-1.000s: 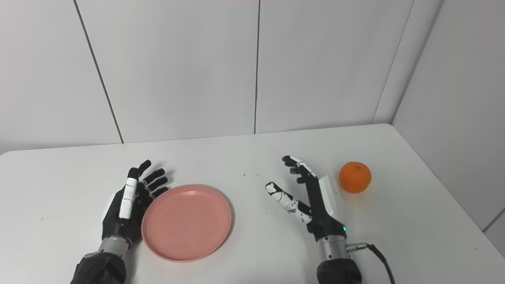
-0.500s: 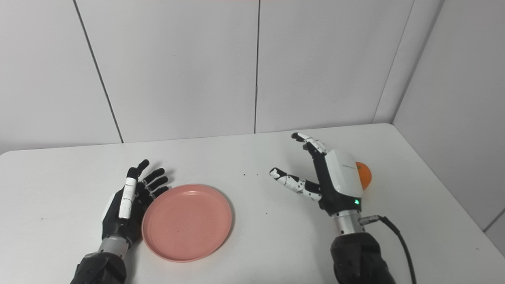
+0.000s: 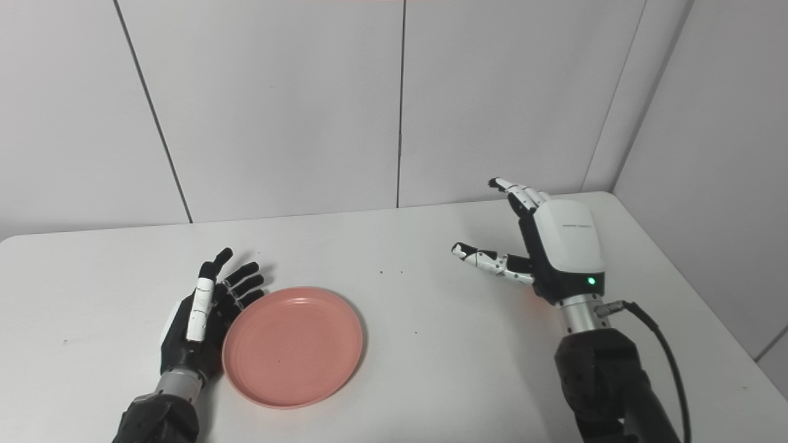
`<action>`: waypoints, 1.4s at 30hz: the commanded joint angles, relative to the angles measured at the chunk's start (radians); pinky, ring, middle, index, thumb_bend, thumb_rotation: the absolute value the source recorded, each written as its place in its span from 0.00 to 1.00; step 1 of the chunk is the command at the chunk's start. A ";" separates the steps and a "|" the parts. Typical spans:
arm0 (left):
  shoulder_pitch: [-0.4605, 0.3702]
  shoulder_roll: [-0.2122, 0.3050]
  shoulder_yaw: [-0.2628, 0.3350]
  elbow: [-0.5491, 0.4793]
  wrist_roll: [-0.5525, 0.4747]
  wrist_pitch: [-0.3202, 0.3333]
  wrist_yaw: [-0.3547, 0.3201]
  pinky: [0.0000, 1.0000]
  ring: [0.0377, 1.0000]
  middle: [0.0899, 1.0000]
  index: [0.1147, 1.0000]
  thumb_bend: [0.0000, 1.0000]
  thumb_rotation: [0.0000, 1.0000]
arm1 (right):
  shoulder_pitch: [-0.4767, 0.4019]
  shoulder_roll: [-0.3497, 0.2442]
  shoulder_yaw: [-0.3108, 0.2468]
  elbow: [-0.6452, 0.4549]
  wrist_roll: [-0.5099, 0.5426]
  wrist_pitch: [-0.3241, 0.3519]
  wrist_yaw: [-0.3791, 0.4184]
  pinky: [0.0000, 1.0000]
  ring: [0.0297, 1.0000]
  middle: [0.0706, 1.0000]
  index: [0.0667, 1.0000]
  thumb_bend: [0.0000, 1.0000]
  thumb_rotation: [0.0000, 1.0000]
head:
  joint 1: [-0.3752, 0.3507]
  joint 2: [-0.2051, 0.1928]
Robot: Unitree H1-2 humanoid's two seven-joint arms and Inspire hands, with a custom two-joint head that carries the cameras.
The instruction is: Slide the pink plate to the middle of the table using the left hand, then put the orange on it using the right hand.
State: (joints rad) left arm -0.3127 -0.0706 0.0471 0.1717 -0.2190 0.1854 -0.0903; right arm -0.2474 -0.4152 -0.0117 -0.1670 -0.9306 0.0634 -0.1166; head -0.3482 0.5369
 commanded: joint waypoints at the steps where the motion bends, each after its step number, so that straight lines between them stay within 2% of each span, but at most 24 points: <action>1: 0.011 -0.008 -0.005 0.028 -0.005 0.031 0.002 0.75 0.75 0.74 0.91 0.96 0.78 | -0.047 -0.040 -0.009 0.006 -0.030 0.026 0.000 0.72 0.73 0.76 0.74 0.83 0.92 | 0.001 -0.002; 3: 0.012 -0.008 -0.004 0.029 -0.005 0.030 0.001 0.75 0.75 0.74 0.91 0.96 0.78 | -0.052 -0.050 -0.009 0.023 -0.045 0.031 0.002 0.77 0.75 0.76 0.74 0.84 0.93 | 0.002 -0.003; 11: 0.012 -0.006 -0.010 0.029 0.000 0.026 -0.003 0.74 0.75 0.73 0.91 0.96 0.78 | -0.061 -0.091 -0.019 0.122 -0.077 0.035 -0.019 0.82 0.76 0.74 0.71 0.84 0.88 | 0.003 -0.003; 26: 0.012 -0.003 -0.015 0.029 0.003 0.028 -0.004 0.74 0.75 0.73 0.91 0.95 0.78 | -0.074 -0.118 -0.014 0.318 -0.035 0.036 -0.076 0.71 0.74 0.75 0.71 0.85 0.86 | 0.009 -0.006; 42: 0.016 -0.005 -0.022 0.048 0.008 0.016 -0.005 0.74 0.75 0.73 0.91 0.96 0.78 | -0.091 -0.124 0.000 0.418 0.028 0.033 -0.110 0.69 0.74 0.75 0.71 0.85 0.84 | 0.018 -0.017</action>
State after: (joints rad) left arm -0.3142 -0.0710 0.0317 0.1855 -0.2185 0.1737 -0.0998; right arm -0.2996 -0.5107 -0.0041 0.2619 -0.9092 0.0735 -0.1868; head -0.3314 0.5185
